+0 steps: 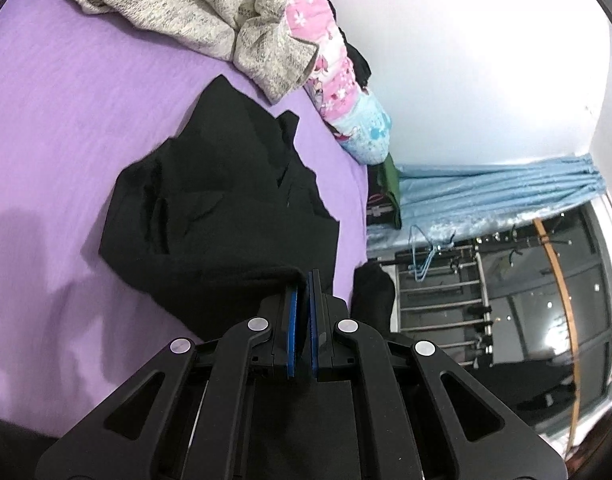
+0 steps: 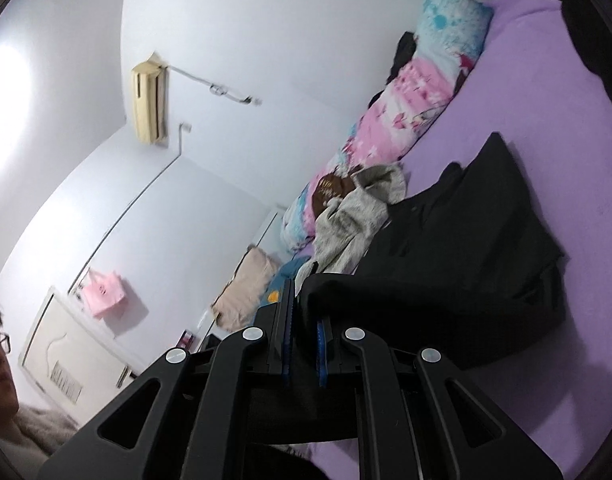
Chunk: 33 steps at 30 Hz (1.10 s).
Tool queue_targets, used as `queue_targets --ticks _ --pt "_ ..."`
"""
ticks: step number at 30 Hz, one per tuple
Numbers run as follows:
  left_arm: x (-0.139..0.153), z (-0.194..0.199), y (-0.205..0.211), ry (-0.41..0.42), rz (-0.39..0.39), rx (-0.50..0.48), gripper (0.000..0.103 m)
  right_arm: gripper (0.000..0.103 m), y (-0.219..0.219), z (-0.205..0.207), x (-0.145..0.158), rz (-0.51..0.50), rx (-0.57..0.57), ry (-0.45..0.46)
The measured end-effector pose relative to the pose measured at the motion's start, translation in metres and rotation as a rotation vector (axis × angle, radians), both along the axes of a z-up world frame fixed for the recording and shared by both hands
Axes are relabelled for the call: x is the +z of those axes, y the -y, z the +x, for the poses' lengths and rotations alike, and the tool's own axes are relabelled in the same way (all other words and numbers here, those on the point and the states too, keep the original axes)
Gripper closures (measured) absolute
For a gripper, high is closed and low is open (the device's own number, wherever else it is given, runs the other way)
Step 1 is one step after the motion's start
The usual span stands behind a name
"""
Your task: Fold large clothes
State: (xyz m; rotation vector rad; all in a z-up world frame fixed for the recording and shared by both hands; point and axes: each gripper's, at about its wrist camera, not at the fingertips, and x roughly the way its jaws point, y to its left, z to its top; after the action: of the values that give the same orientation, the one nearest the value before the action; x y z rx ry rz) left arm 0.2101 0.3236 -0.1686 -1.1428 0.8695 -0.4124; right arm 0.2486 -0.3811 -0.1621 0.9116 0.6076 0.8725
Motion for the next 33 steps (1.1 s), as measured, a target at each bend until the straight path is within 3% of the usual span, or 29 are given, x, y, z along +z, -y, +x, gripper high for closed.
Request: queue_targets --ticks 10,21,27,33 --pt "-0.006 0.077 -0.004 -0.016 -0.008 0.026 0.1 0.094 -0.001 0.059 -0.003 0.001 -0.045 -0.015" --pt "-0.016 0.129 -0.018 -0.031 0.037 0.075 0.1 0.094 -0.009 0.116 0.0 -0.049 -0.073 -0.001" --pt "-0.024 0.161 -0.03 -0.048 0.093 0.094 0.1 0.094 -0.009 0.149 -0.008 -0.061 -0.104 -0.01" --pt "-0.05 0.209 -0.036 -0.071 0.079 0.11 0.1 0.094 -0.01 0.184 -0.029 -0.089 -0.129 -0.054"
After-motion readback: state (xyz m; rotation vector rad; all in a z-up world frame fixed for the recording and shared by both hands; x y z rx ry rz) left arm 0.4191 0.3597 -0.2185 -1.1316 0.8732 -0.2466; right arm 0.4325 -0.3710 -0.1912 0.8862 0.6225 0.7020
